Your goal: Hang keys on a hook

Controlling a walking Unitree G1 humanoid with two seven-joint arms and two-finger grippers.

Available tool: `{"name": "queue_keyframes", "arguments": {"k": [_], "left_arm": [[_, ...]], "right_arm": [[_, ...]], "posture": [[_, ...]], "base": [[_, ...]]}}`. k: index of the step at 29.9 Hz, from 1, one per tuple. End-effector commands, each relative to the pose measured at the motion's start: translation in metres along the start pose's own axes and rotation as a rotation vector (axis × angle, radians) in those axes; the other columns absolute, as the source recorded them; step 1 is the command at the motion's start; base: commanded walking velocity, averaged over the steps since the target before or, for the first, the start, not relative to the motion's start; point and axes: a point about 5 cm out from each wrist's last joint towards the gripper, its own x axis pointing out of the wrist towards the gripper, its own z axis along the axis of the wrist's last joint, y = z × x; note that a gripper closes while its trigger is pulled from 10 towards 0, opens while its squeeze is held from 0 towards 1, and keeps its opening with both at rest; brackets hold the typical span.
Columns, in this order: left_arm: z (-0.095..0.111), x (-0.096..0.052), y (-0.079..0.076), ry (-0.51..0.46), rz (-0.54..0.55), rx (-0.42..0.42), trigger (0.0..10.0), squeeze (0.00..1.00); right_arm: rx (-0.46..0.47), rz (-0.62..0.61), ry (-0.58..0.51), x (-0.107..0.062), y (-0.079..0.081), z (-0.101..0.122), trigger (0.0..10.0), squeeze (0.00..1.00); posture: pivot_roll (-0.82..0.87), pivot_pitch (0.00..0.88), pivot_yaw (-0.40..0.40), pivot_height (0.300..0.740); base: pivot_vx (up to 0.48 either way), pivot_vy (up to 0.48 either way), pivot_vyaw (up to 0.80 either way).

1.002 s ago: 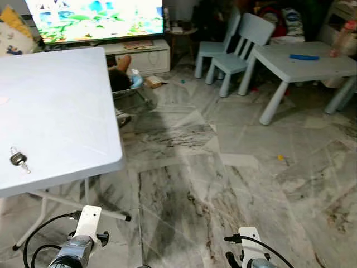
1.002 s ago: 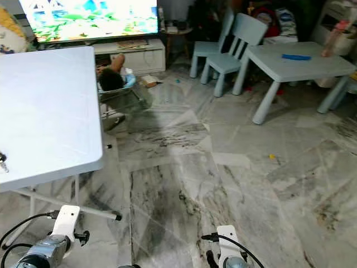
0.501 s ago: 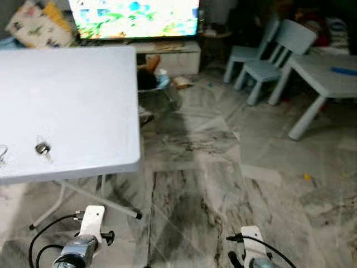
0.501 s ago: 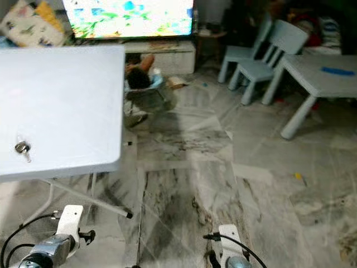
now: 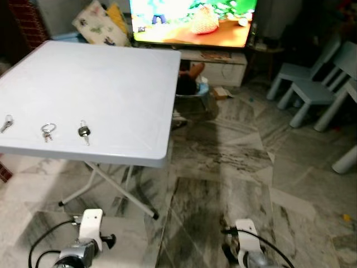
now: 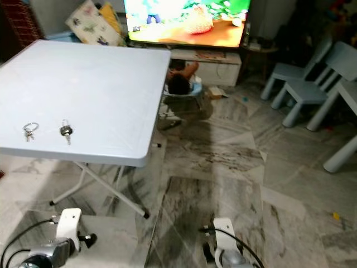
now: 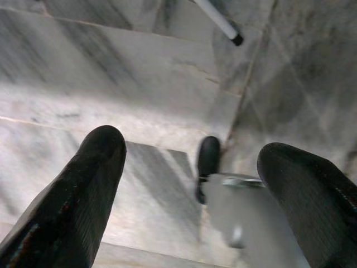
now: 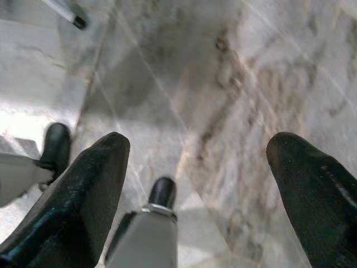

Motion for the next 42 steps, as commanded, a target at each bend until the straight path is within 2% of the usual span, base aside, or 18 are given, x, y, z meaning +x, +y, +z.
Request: {"name": "queue_keyframes", "arguments": {"k": [1,5,6,7,8,11,15,16,17,18,19,21,25,31,34,35,39,42], "left_arm": [[0.0,-0.001,0.003,0.004,-0.007,-0.011,10.0,0.0],[0.018,-0.003,0.011,-0.065,-0.001,0.034,10.0,0.0],[0.02,-0.003,0.012,-0.073,-0.002,0.04,10.0,0.0],[0.027,-0.004,0.016,-0.095,0.01,0.1,10.0,0.0],[0.031,-0.005,0.017,-0.107,0.018,0.125,10.0,0.0],[0.049,-0.004,0.001,-0.159,0.016,0.138,10.0,0.0],[0.064,-0.006,-0.005,-0.218,0.023,0.182,10.0,0.0],[0.068,-0.007,-0.005,-0.248,0.021,0.175,10.0,0.0],[0.067,-0.007,-0.001,-0.264,0.023,0.154,10.0,0.0],[0.067,-0.009,0.007,-0.297,0.027,0.124,10.0,0.0],[0.074,-0.012,0.01,-0.351,0.033,0.143,10.0,0.0],[0.082,-0.014,0.01,-0.406,0.037,0.174,10.0,0.0],[0.113,-0.028,0.002,-0.615,0.025,0.275,10.0,0.0],[0.119,-0.034,0.002,-0.673,0.011,0.305,10.0,0.0],[0.119,-0.039,-0.002,-0.703,-0.07,0.315,10.0,0.0],[0.117,-0.042,-0.004,-0.717,-0.119,0.319,10.0,0.0],[0.111,-0.053,-0.006,-0.755,-0.156,0.341,10.0,0.0],[0.11,-0.067,-0.009,-0.809,-0.184,0.338,10.0,0.0]], "right_arm": [[0.057,-0.044,-0.017,0.0,-0.01,0.003,10.0,0.0],[0.201,-0.097,-0.106,-0.002,-0.028,0.022,10.0,0.0],[0.204,-0.098,-0.117,-0.002,-0.03,0.024,10.0,0.0],[0.212,-0.099,-0.15,-0.003,-0.036,0.03,10.0,0.0],[0.215,-0.101,-0.161,-0.004,-0.038,0.033,10.0,0.0],[0.23,-0.105,-0.179,-0.004,-0.039,0.035,10.0,0.0],[0.242,-0.112,-0.199,-0.004,-0.041,0.037,10.0,0.0],[0.24,-0.116,-0.215,-0.005,-0.044,0.04,10.0,0.0],[0.228,-0.134,-0.245,-0.008,-0.055,0.044,10.0,0.0],[0.21,-0.154,-0.29,-0.012,-0.069,0.052,10.0,0.0],[0.21,-0.156,-0.312,-0.013,-0.073,0.055,10.0,0.0],[0.215,-0.155,-0.325,-0.014,-0.074,0.057,10.0,0.0],[0.192,-0.127,-0.389,-0.018,-0.078,0.073,10.0,0.0],[0.142,-0.08,-0.454,-0.022,-0.08,0.092,10.0,0.0],[0.091,-0.045,-0.497,-0.026,-0.08,0.104,10.0,0.0],[0.066,-0.031,-0.514,-0.028,-0.079,0.11,10.0,0.0],[0.004,-0.022,-0.566,-0.035,-0.079,0.119,10.0,0.0],[0.012,0.015,-0.61,-0.042,-0.075,0.123,10.0,0.0]], "posture": [[0.11,0.0,-0.072,0.74],[0.1,0.0,-0.07,0.74],[0.1,0.0,-0.07,0.74],[0.1,0.0,-0.068,0.74],[0.1,0.0,-0.067,0.74],[0.1,0.0,-0.065,0.74],[0.1,0.0,-0.068,0.74],[0.1,0.0,-0.069,0.74],[0.1,0.0,-0.07,0.74],[0.1,0.0,-0.073,0.74],[0.1,0.0,-0.076,0.74],[0.1,0.0,-0.08,0.74],[0.11,0.0,-0.093,0.74],[0.12,0.0,-0.096,0.74],[0.13,0.0,-0.1,0.74],[0.13,0.0,-0.104,0.74],[0.13,0.0,-0.112,0.74],[0.14,0.0,-0.113,0.74]], "base": [[0.0,0.0,0.0],[0.0,0.0,0.0],[0.0,0.0,0.0],[0.0,0.0,0.0],[0.0,0.0,0.0],[0.0,0.0,0.0],[0.0,0.0,0.0],[0.0,0.0,0.0],[0.0,0.0,0.0],[0.0,0.0,0.0],[0.0,0.0,0.0],[0.0,0.0,0.0],[0.0,0.0,0.0],[0.0,0.0,0.0],[0.0,0.0,0.0],[0.0,0.0,0.0],[0.0,0.0,0.0],[0.0,0.0,0.0]]}}
